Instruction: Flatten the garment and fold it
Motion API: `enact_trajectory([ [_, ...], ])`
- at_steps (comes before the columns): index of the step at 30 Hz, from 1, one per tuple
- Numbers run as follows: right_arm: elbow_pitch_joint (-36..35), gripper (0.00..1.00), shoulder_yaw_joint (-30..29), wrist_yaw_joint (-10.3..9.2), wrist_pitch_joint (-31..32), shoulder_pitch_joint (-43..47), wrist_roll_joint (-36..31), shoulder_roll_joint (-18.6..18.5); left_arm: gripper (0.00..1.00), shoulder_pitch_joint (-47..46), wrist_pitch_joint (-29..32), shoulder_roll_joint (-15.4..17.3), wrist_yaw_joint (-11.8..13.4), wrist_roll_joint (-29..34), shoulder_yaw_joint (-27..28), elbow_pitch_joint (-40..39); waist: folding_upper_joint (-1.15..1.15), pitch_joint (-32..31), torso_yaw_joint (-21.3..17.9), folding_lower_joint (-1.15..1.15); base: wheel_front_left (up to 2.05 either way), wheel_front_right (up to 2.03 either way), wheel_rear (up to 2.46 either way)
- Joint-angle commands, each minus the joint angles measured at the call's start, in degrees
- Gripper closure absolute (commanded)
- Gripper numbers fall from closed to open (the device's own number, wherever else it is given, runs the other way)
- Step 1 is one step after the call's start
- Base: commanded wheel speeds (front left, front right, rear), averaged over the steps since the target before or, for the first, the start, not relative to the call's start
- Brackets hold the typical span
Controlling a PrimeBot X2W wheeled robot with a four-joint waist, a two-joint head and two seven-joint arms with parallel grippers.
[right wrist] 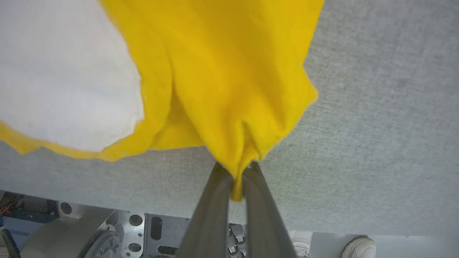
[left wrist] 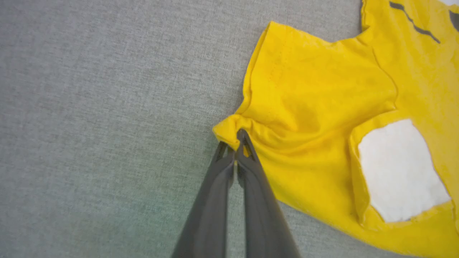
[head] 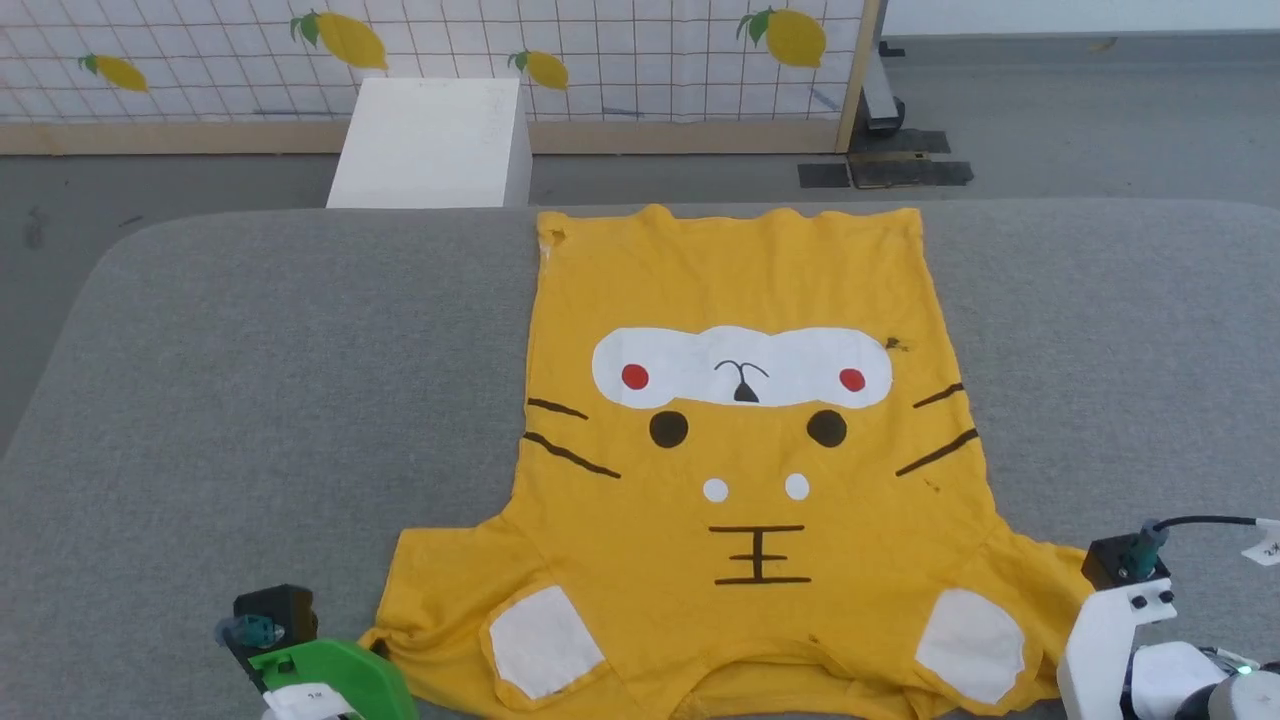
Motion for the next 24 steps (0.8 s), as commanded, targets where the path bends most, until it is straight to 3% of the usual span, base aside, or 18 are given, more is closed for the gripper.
enact_trajectory([
  [1, 0.3, 0.0, 0.4, -0.1, -0.3, -0.6, 1.0, -0.2, 1.0, -0.5, -0.8, -0.3, 0.0, -0.3, 0.4, -0.1, 0.0, 0.0, 0.0, 0.01, 0.0, 0.0, 0.0],
  [7, -6.0, 0.0, -2.2, -0.1, -1.7, 1.0, 6.2, -1.8, 1.0, 0.0, -2.5, -1.0, -0.2, -1.3, 1.0, -1.8, 0.0, -0.6, -0.6, 0.01, 0.0, 0.0, 0.0],
  [15, -22.5, 0.0, -16.9, -0.1, -0.5, 2.3, 13.0, 2.1, 1.0, 0.2, -3.6, -1.4, -0.2, -1.3, 0.6, -3.9, 0.0, -0.7, -1.4, 0.01, 0.0, 0.0, 0.0],
  [19, -26.3, 0.0, -22.0, -0.1, -9.4, -4.5, 14.9, 5.9, 1.0, -0.1, -4.1, -1.9, 0.3, -1.3, 0.5, -6.1, 0.0, 1.3, -1.5, 0.01, 0.0, 0.0, 0.0],
  [24, -20.7, 0.0, -20.8, -0.1, -22.9, -16.1, 13.6, 6.9, 1.0, -1.4, -5.4, -2.5, 0.7, -1.2, 0.8, -9.3, 0.0, 6.7, -0.5, 0.01, 0.0, 0.0, 0.0],
])
